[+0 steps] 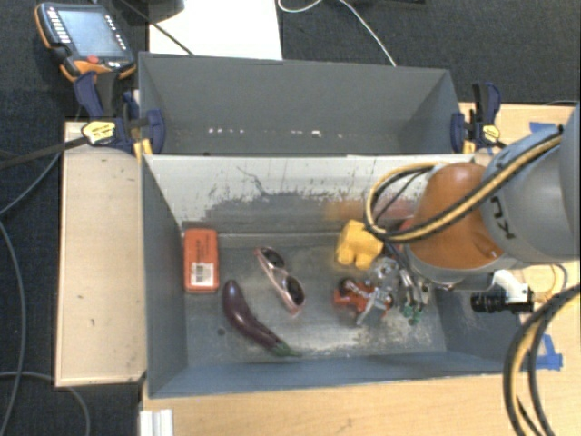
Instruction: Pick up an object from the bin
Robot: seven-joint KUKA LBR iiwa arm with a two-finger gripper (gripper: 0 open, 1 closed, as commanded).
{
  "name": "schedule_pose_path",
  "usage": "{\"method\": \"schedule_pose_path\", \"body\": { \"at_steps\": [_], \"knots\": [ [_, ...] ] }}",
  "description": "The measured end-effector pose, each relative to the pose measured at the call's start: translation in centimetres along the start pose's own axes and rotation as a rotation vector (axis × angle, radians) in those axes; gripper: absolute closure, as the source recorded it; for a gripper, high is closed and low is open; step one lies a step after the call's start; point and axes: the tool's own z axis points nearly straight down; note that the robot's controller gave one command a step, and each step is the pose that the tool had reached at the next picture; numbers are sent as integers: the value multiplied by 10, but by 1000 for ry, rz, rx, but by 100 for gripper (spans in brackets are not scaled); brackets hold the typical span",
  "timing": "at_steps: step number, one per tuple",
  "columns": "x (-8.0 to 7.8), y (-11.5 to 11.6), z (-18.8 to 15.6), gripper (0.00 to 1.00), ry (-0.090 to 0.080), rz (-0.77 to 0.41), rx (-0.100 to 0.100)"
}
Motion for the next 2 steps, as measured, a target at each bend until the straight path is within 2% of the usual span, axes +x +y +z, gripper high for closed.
{"method": "schedule_pose_path", "body": {
  "at_steps": [2],
  "knots": [
    [1,0,-19,100,4,0,1]
  ]
}}
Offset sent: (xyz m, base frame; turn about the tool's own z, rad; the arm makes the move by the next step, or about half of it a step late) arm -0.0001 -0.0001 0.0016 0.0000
